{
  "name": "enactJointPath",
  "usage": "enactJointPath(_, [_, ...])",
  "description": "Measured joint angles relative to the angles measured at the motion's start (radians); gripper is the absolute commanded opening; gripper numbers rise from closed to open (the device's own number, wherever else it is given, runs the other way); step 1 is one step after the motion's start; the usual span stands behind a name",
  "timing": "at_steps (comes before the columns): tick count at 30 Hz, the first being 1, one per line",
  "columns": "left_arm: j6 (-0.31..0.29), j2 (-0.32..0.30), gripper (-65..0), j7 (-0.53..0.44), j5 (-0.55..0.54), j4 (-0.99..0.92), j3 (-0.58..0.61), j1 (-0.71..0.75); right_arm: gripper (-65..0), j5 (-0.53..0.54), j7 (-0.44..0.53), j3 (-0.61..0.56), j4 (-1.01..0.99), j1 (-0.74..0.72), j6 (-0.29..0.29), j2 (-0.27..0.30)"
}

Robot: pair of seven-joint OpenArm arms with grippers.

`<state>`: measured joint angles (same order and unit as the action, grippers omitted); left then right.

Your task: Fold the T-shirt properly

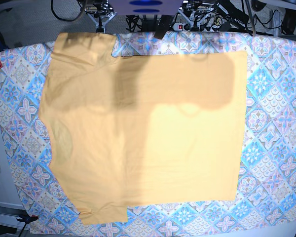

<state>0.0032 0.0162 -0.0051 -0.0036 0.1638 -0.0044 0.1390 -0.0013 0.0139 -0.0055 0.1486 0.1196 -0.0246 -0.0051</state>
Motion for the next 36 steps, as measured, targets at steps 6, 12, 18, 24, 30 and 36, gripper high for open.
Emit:
enactJointPath(6, [0.0, 0.0, -65.0, 0.0, 0.0, 0.0, 0.0, 0.0, -64.7, 0.0, 0.0, -0.002, 0.0, 0.001, 0.0, 0.0])
enactJointPath(12, [0.0, 0.0, -65.0, 0.0, 0.0, 0.0, 0.0, 0.0, -64.7, 0.0, 0.0, -0.002, 0.0, 0.001, 0.0, 0.0])
enactJointPath(18, [0.0, 0.0, -65.0, 0.0, 0.0, 0.0, 0.0, 0.0, -64.7, 0.0, 0.0, -0.002, 0.0, 0.001, 0.0, 0.0])
enactJointPath(24, [0.0, 0.0, -65.0, -0.003, 0.004, 0.0, 0.0, 0.015, -64.7, 0.0, 0.007, -0.002, 0.0, 0.014, 0.0, 0.0])
enactJointPath(30, [-0.002, -0.006, -65.0, -0.003, 0.004, 0.0, 0.0, 0.044, -64.7, 0.0, 0.005, -0.002, 0.067, 0.085, 0.0, 0.002])
enactJointPath(36, [0.003, -0.03, -65.0, -0.064, 0.005, 0.047, 0.002, 0.097, -64.9, -0.003, 0.003, -0.002, 0.116, 0.137, -0.004, 0.016])
